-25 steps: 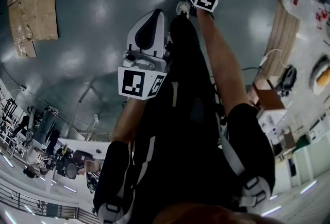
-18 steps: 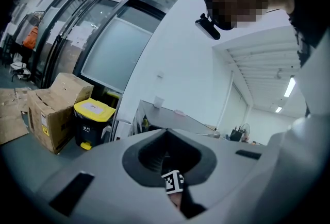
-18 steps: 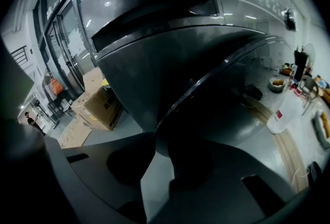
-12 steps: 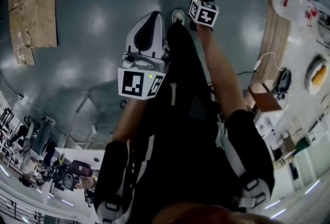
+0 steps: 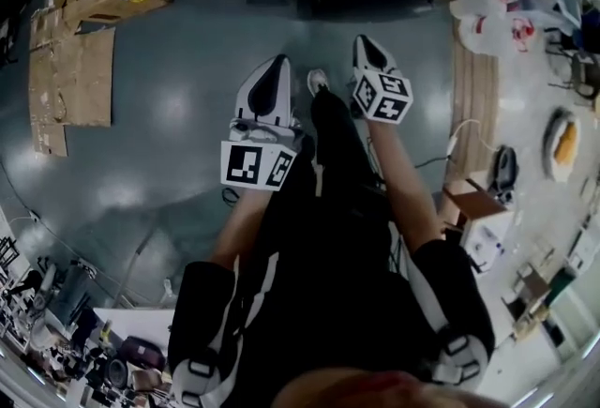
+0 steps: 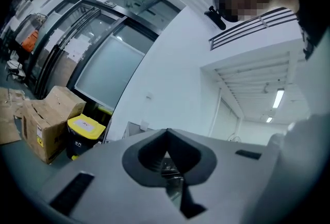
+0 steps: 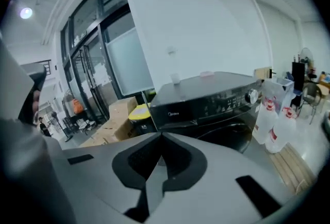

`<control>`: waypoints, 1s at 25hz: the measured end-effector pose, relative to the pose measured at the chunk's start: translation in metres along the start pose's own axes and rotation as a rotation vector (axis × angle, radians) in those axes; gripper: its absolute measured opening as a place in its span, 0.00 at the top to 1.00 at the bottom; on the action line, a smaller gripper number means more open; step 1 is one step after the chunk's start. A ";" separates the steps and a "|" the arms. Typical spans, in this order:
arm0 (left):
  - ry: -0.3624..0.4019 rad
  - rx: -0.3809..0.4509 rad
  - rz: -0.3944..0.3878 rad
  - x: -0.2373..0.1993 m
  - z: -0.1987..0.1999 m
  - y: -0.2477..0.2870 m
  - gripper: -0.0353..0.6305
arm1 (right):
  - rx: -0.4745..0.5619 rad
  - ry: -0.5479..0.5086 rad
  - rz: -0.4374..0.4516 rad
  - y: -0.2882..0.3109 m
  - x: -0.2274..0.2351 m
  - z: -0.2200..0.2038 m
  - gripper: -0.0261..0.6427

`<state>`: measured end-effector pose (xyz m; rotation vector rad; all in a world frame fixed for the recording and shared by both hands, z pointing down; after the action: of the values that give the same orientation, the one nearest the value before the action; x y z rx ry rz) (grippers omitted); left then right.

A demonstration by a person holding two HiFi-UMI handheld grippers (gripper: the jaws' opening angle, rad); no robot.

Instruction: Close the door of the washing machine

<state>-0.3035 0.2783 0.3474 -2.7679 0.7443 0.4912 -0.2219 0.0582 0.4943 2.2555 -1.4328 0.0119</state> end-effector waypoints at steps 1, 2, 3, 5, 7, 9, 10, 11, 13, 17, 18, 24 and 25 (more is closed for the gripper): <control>0.001 0.003 -0.006 0.004 0.005 -0.003 0.94 | 0.026 0.000 0.010 -0.013 -0.004 0.011 0.95; 0.004 0.005 -0.013 0.008 0.010 -0.006 0.94 | 0.049 0.007 0.018 -0.026 -0.008 0.021 0.95; 0.008 0.006 -0.019 0.012 0.015 -0.008 0.94 | 0.069 0.020 0.025 -0.039 -0.011 0.032 0.95; 0.015 0.010 -0.026 0.023 0.025 -0.010 0.94 | 0.108 0.050 0.035 -0.065 -0.013 0.054 0.95; 0.022 0.013 -0.030 0.035 0.032 -0.011 0.94 | 0.143 0.074 0.047 -0.090 -0.013 0.073 0.95; 0.034 0.015 -0.043 0.048 0.039 -0.012 0.94 | 0.171 0.088 0.051 -0.113 -0.013 0.089 0.95; 0.039 0.017 -0.052 0.054 0.043 -0.011 0.94 | 0.183 0.092 0.051 -0.123 -0.012 0.097 0.95; 0.043 0.018 -0.061 0.059 0.046 -0.010 0.94 | 0.193 0.096 0.051 -0.131 -0.011 0.105 0.95; 0.054 0.017 -0.078 0.070 0.050 -0.007 0.94 | 0.214 0.093 0.057 -0.147 -0.010 0.120 0.95; 0.092 0.003 -0.115 0.090 0.050 0.000 0.94 | 0.250 0.034 0.078 -0.167 -0.004 0.144 0.95; 0.097 0.000 -0.119 0.094 0.051 0.002 0.94 | 0.254 0.011 0.084 -0.172 -0.003 0.149 0.95; 0.117 0.020 -0.113 0.103 0.056 0.013 0.94 | 0.276 -0.049 0.115 -0.171 0.000 0.158 0.95; 0.121 0.019 -0.115 0.105 0.056 0.015 0.94 | 0.275 -0.043 0.116 -0.171 0.001 0.157 0.95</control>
<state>-0.2399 0.2363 0.2549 -2.8230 0.6073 0.2952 -0.1116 0.0560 0.2906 2.3962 -1.6706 0.2110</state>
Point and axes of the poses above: the fingertips, and each gripper's own axes: y forward along the fingers, x to its right, z out of its top, the point moved 7 cm from there along -y, backward along the fingers, and after that the axes turned 11 degrees about x, right-handed, at the moved point
